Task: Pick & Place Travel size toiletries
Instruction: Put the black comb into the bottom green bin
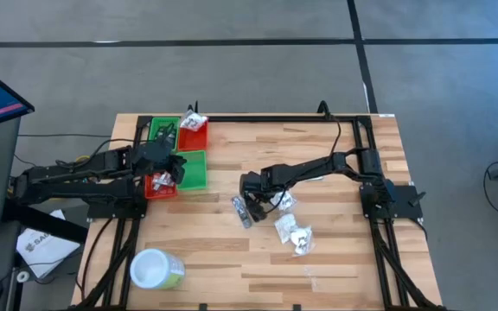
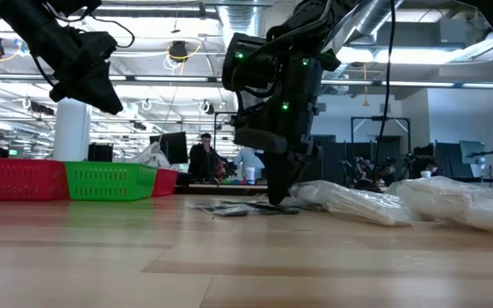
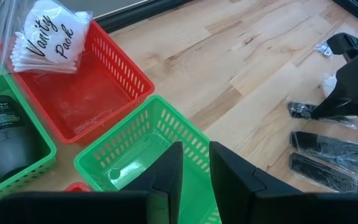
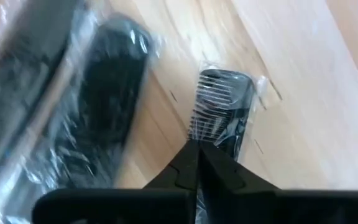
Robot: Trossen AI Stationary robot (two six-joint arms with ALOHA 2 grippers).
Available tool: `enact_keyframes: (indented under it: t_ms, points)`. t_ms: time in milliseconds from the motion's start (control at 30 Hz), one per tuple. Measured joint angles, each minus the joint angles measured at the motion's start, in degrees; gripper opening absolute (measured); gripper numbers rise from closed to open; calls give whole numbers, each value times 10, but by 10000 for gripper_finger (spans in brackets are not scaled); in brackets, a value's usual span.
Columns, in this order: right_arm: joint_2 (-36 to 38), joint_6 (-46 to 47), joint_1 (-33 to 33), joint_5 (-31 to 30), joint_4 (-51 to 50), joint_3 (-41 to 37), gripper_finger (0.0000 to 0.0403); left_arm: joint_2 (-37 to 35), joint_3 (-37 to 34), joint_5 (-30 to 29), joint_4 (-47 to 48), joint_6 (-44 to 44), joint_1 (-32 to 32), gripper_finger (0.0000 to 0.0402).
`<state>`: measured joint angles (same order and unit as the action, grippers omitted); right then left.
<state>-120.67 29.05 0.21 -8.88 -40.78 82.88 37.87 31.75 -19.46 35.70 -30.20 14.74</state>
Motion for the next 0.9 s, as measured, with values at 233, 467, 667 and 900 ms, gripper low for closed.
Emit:
enact_keyframes:
  t_ms: [233, 467, 667, 900]
  points:
    - [11, -25, 0, -9, -24, 27, 1, 0, 0, 0, -1, 0, 0, 72]
    - [12, -62, 1, -15, -35, 74, 0, 0, 0, 0, -2, 0, 0, 72]
    - [14, -106, 1, -27, -56, 131, 0, 0, 0, 0, -10, 6, 0, 72]
    - [15, -148, -1, -49, -81, 199, 0, 0, 0, 0, -70, 44, -24, 72]
